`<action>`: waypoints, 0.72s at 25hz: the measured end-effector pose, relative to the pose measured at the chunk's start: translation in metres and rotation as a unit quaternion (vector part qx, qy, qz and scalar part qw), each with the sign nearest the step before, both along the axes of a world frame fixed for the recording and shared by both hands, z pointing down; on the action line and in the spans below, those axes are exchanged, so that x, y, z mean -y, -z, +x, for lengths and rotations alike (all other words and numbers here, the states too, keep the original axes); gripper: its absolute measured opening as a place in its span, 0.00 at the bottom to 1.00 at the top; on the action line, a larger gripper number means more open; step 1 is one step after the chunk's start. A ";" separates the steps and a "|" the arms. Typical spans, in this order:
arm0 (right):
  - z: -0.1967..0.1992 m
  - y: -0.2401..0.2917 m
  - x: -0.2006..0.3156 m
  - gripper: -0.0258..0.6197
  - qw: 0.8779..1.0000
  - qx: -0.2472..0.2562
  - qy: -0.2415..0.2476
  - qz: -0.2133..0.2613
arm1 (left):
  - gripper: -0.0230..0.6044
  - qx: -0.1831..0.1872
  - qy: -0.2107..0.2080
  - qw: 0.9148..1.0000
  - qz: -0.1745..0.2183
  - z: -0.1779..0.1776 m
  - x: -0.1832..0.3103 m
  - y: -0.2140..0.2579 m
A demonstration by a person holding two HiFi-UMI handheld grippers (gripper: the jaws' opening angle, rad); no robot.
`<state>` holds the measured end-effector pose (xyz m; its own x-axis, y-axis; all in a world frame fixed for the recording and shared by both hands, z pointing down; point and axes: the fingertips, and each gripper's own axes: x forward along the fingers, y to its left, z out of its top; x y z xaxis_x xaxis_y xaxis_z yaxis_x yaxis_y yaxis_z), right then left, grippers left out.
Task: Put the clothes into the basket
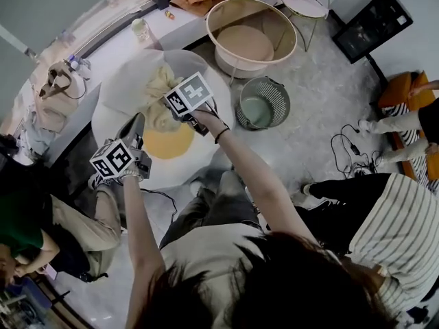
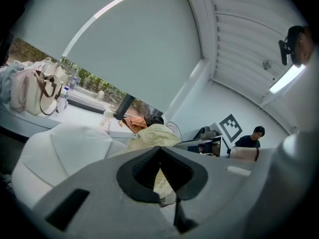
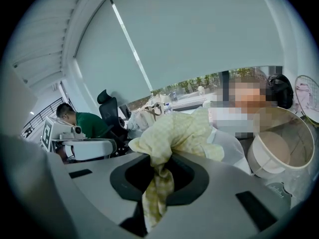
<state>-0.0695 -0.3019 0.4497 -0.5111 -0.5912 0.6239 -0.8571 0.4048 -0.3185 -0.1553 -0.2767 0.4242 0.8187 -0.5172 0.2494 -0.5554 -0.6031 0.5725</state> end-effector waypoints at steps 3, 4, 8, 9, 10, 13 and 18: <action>0.021 0.002 -0.004 0.12 1.000 0.004 -0.010 -0.001 | 0.05 0.005 -0.012 1.000 -0.001 0.019 -0.003 0.000; 0.028 0.003 -0.005 0.12 1.000 0.004 -0.013 -0.002 | 0.05 0.005 -0.015 1.000 -0.001 0.026 -0.003 0.001; 0.056 0.007 -0.007 0.12 1.000 0.001 -0.019 -0.006 | 0.05 0.003 -0.023 1.000 -0.001 0.052 -0.002 0.008; 0.062 0.007 -0.008 0.12 1.000 0.001 -0.020 -0.007 | 0.05 0.002 -0.024 1.000 -0.001 0.059 -0.002 0.010; 0.068 0.008 -0.008 0.12 1.000 0.001 -0.021 -0.008 | 0.05 0.001 -0.026 1.000 -0.001 0.066 -0.001 0.012; 0.086 0.011 -0.009 0.12 1.000 0.000 -0.026 -0.009 | 0.05 -0.001 -0.035 0.999 0.000 0.086 -0.002 0.016; 0.123 0.012 -0.013 0.12 0.999 0.000 -0.034 -0.010 | 0.05 0.002 -0.045 0.999 -0.001 0.122 -0.004 0.016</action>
<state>0.0534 -0.2886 0.4375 -0.4704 -0.6125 0.6353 -0.8823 0.3393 -0.3261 -0.0331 -0.2727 0.4085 0.8606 -0.4420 0.2531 -0.5016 -0.6494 0.5716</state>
